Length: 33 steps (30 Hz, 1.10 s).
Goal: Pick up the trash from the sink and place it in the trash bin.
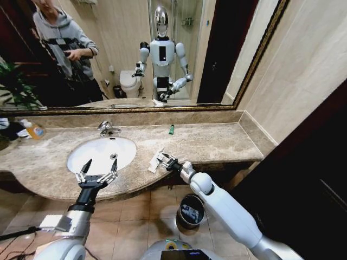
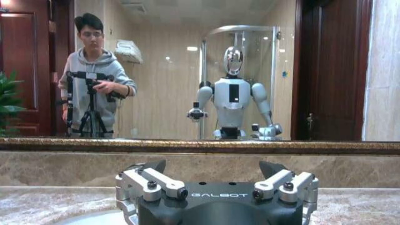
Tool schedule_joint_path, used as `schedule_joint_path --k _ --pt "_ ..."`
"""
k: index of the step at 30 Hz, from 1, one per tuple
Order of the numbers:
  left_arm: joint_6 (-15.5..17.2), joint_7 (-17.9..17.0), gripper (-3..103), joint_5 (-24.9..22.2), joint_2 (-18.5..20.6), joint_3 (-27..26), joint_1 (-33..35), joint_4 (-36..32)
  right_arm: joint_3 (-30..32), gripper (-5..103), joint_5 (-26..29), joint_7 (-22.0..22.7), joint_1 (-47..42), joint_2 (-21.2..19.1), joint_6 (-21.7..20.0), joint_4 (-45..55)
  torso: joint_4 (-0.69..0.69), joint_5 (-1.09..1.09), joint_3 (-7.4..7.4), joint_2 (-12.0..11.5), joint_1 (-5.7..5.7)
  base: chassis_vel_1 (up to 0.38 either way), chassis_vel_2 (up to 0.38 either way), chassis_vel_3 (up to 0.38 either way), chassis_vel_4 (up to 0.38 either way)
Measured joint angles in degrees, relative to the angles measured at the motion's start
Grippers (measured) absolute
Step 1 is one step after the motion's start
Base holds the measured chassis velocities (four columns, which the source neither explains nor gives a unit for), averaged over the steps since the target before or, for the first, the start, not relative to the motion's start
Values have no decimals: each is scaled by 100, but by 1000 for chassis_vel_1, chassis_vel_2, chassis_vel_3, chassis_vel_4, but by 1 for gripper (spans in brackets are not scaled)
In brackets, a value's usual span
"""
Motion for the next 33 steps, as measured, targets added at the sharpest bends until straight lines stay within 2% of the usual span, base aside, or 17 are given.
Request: schedule_joint_path --k 3,4,5,8,9,12,13,16,23,29,33 --pt "0 0 100 0 0 0 0 0 182 51 -2 -12 -339 -128 32 394 -1 1 0 0 0 0 0 0 0" --pt "0 0 100 0 0 0 0 0 182 51 -2 -12 -339 -128 32 394 -1 1 0 0 0 0 0 0 0" --pt "0 0 100 0 0 0 0 0 223 57 -2 -16 -421 -151 59 482 -1 0 0 0 0 0 0 0 0" --pt "0 0 100 0 0 0 0 0 289 73 -58 -199 -672 -180 276 690 -1 0 0 0 0 0 0 0 0" --pt "0 0 100 0 0 0 0 0 289 73 -58 -199 -672 -180 276 690 -1 0 0 0 0 0 0 0 0" --pt "0 0 100 0 0 0 0 0 165 84 -146 -234 -805 -131 335 719 -1 1 0 0 0 0 0 0 0" --pt "0 0 100 0 0 0 0 0 165 84 -146 -234 -805 -131 335 719 -1 1 0 0 0 0 0 0 0" --pt "0 0 100 0 0 0 0 0 -94 98 -279 -199 -815 -15 405 589 -1 0 0 0 0 0 0 0 0" --pt "0 0 100 0 0 0 0 0 -450 100 -310 51 -568 149 433 338 0 0 0 1 0 0 0 0 0" --pt "0 0 100 0 0 0 0 0 -754 100 -353 582 -264 298 600 -7 0 0 0 0 0 0 0 0 0" --pt "0 0 100 0 0 0 0 0 -847 100 -374 715 -183 358 634 -84 0 0 0 0 1 0 0 0 0"
